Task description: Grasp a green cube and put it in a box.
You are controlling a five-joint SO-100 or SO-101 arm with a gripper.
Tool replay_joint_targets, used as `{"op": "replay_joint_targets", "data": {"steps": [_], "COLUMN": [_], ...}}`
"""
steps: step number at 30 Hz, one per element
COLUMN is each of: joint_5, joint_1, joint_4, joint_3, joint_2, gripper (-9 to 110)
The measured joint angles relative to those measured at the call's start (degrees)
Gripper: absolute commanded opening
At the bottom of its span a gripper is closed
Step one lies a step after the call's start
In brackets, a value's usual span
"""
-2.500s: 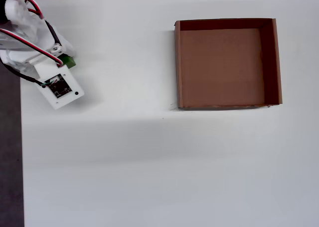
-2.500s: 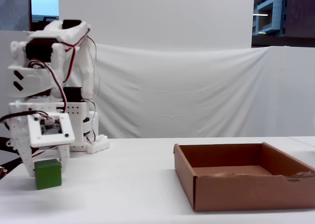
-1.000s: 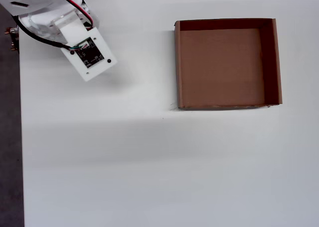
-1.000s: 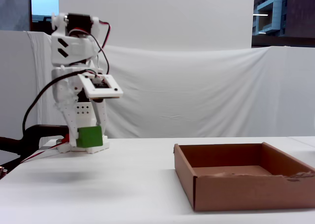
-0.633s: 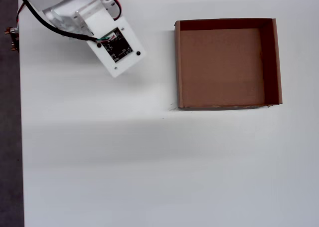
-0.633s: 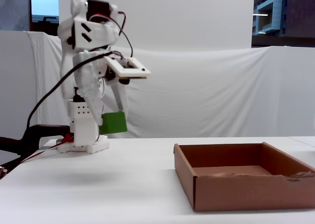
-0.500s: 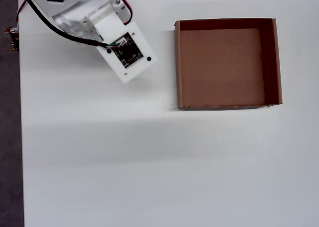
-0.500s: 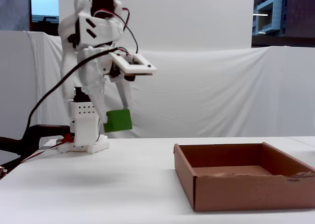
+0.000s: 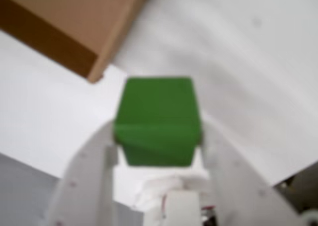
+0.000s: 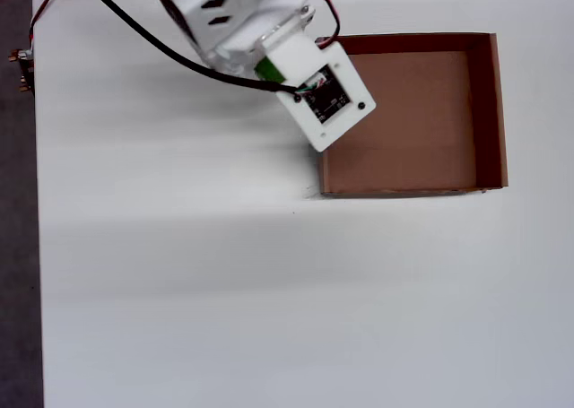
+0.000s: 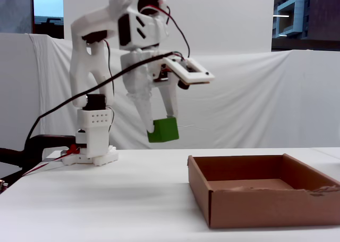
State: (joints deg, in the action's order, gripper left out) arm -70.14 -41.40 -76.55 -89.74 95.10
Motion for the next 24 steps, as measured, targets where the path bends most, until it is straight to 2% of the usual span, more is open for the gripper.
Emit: {"op": "replay_joint_targets", "data": {"steps": [13, 24], "joint_5": [3.08, 4.31], "joint_1": [-7.82, -8.96], "joint_4": [-0.18, -0.53], "joint_3": [10.28, 20.92], "joint_2": [-12.13, -24.43], "gripper": [16, 16]}}
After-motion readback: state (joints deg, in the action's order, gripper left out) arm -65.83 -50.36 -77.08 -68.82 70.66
